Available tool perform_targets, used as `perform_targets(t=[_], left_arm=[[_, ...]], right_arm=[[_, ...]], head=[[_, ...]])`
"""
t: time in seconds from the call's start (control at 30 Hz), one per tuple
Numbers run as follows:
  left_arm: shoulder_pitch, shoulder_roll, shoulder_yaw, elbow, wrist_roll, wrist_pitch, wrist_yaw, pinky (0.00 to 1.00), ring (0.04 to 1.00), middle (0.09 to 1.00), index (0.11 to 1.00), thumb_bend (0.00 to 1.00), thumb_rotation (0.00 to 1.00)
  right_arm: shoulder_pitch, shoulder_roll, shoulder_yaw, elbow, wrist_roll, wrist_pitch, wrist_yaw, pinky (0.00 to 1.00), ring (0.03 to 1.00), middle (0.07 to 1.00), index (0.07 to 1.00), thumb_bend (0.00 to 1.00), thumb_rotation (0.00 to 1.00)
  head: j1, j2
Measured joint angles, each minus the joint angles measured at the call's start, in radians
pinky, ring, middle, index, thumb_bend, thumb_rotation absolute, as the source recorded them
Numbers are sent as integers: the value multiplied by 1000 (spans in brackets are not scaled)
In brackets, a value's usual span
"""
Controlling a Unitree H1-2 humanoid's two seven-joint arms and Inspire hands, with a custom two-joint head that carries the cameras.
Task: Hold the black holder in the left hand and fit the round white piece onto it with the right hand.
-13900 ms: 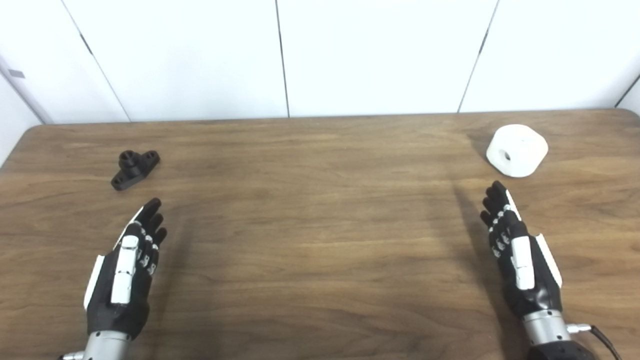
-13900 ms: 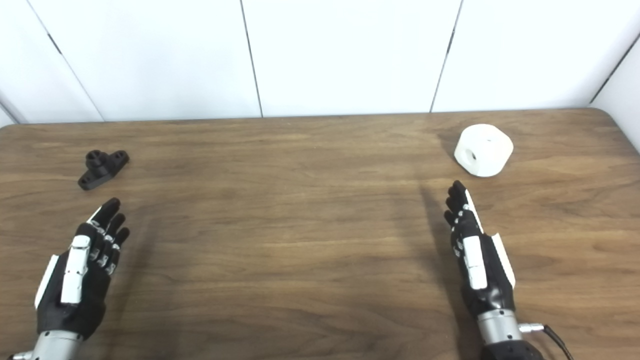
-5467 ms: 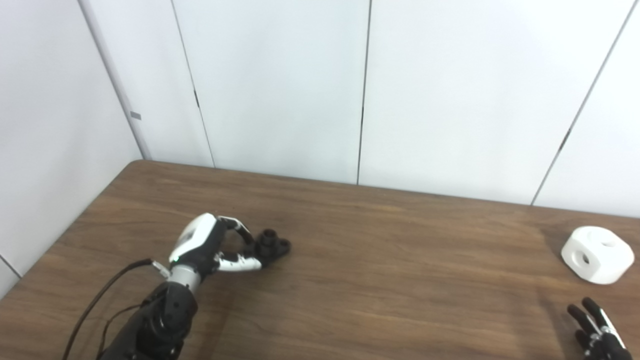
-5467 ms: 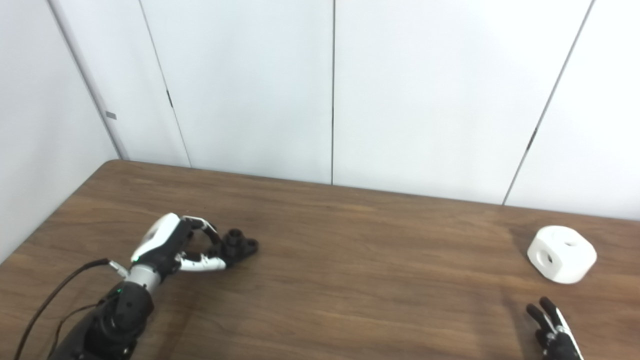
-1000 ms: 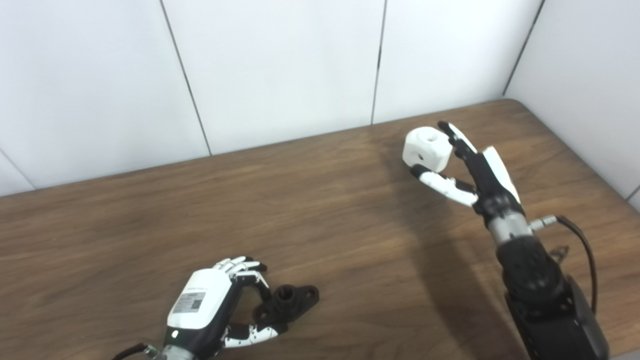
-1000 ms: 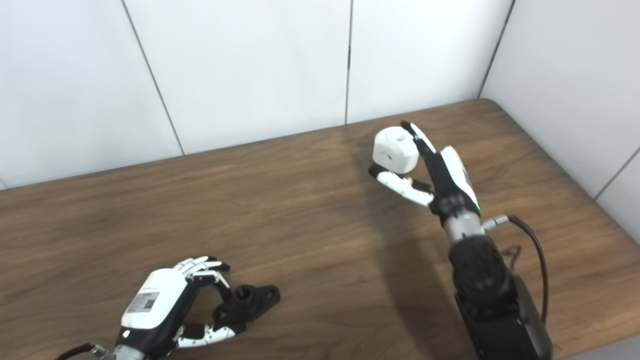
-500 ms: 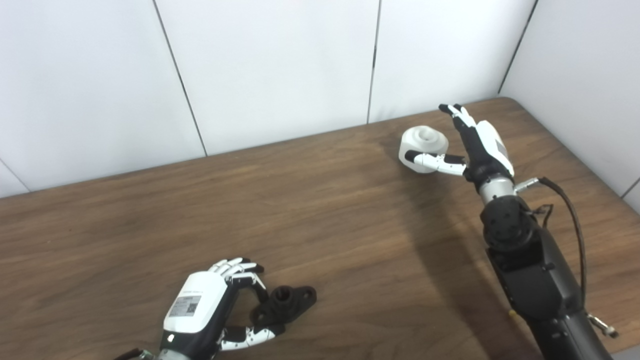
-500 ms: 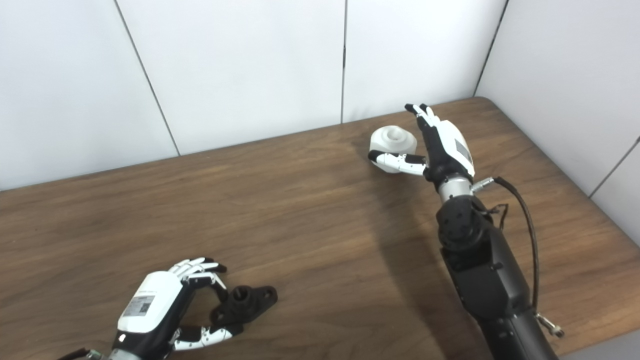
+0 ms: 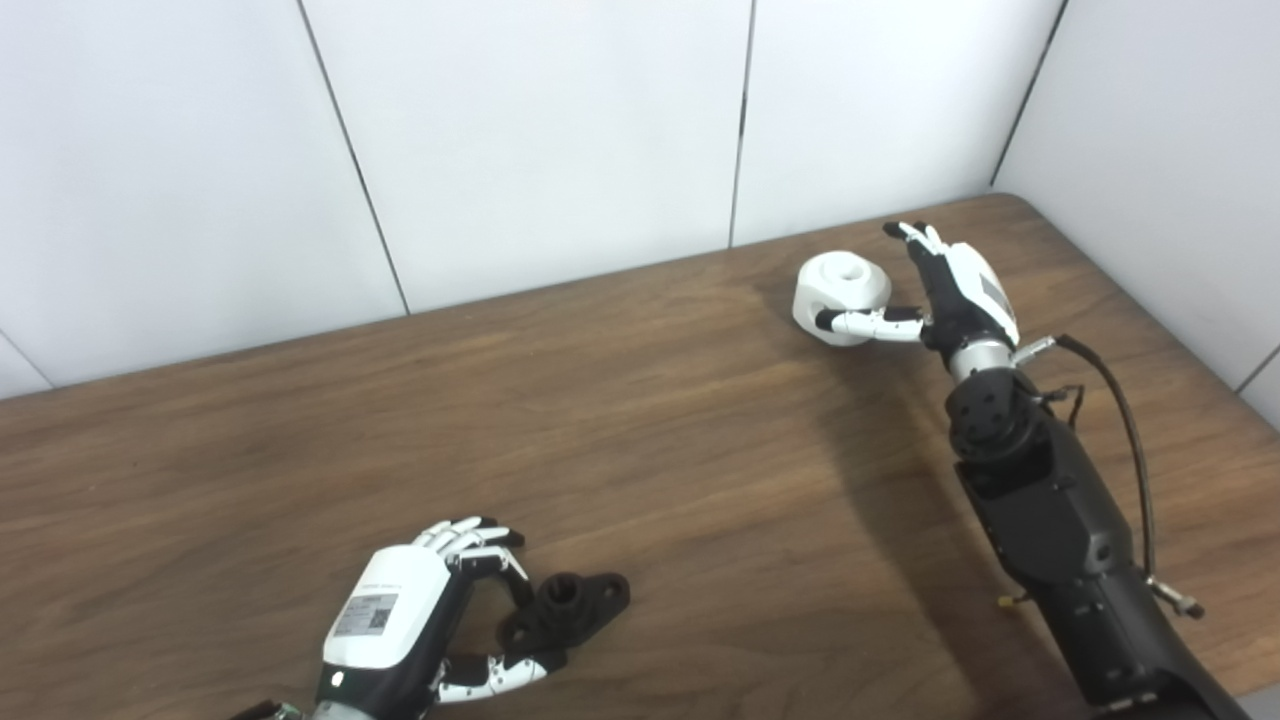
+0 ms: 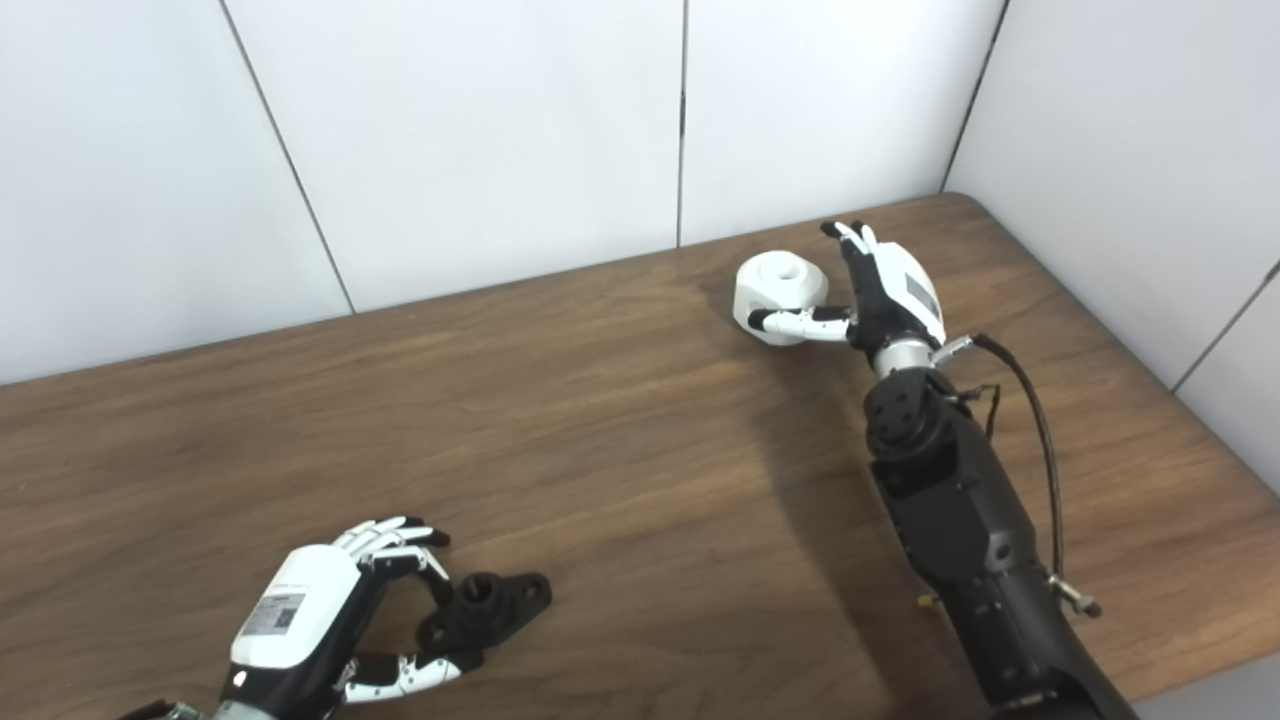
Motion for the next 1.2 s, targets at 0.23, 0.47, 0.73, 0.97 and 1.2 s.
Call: perform_targets(t=[0.23,0.47,0.73,0.97,1.2], left_arm=[[1,0,0,0,0,0,0,862,864,782,488,519,48],[1,0,0,0,0,0,0,859,862,782,488,519,48],[2,0,1,-1,0,0,0,861,865,781,488,519,48],[5,0,1,-4,0,0,0,864,867,782,488,519,48],[8,0,3,-7,0,0,0,862,865,783,488,519,48]], right_arm=[[-30,0,15,45,-14,1,1,942,1000,1000,858,790,400],[-52,0,32,68,-16,1,2,923,1000,991,797,787,399],[-60,0,53,83,-17,0,2,915,1000,987,774,792,393],[-62,0,64,94,-19,0,2,905,1000,974,767,788,393],[-73,0,66,108,-23,0,2,904,1000,972,769,791,403]], head=[[-2,0],[-2,0],[-2,0],[2,0],[2,2]])
